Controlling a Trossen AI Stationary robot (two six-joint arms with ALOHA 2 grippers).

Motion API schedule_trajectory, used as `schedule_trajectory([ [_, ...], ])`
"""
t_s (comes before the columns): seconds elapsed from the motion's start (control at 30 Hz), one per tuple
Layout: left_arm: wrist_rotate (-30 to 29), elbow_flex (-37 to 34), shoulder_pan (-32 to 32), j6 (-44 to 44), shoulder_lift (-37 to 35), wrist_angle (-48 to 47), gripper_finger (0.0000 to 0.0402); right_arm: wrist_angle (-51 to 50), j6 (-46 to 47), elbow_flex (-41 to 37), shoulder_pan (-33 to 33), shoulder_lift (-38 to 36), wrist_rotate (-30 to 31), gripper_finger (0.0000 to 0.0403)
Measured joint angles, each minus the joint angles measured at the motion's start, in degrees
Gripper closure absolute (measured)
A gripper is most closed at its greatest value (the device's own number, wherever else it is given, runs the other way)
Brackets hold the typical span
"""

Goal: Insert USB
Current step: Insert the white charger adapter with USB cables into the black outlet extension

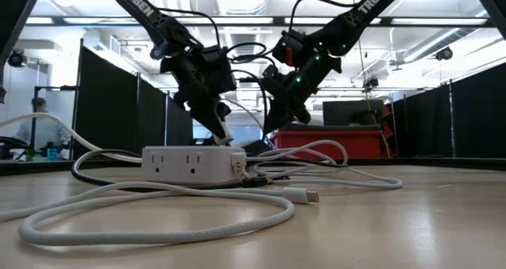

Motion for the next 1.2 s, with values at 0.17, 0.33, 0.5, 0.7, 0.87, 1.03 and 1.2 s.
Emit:
schedule_trajectory([
  [0.17,-2.7,0.9,-0.1,-0.2,-1.1,-0.5,0.0272,-2.6,-0.3,0.0,0.0,0.0,-0.4,0.0403],
  [0.33,-5.0,3.4,0.6,1.4,-2.3,0.5,0.0272,-4.1,-1.5,0.3,0.0,-0.1,-0.4,0.0403],
  [0.5,-5.0,4.2,1.3,0.2,-2.3,4.5,0.0272,-3.8,-1.8,0.2,0.0,0.1,-2.0,0.0403],
  [0.7,-4.6,4.1,1.3,-0.9,-1.8,4.8,0.0272,-2.3,-1.5,-0.2,2.2,0.3,-4.5,0.0403],
  [0.87,-4.5,4.1,1.3,-1.0,-1.5,4.7,0.0271,-1.9,-0.5,-0.3,4.0,0.3,-4.3,0.0403],
  [1.03,-4.5,4.1,1.3,-1.1,-1.5,4.6,0.0272,-1.5,1.1,-0.3,4.8,0.1,-2.7,0.0403],
  [1.2,-4.5,4.1,1.1,-3.1,-1.5,3.1,0.0272,-2.6,-0.4,-0.3,3.1,-0.4,2.2,0.0403],
])
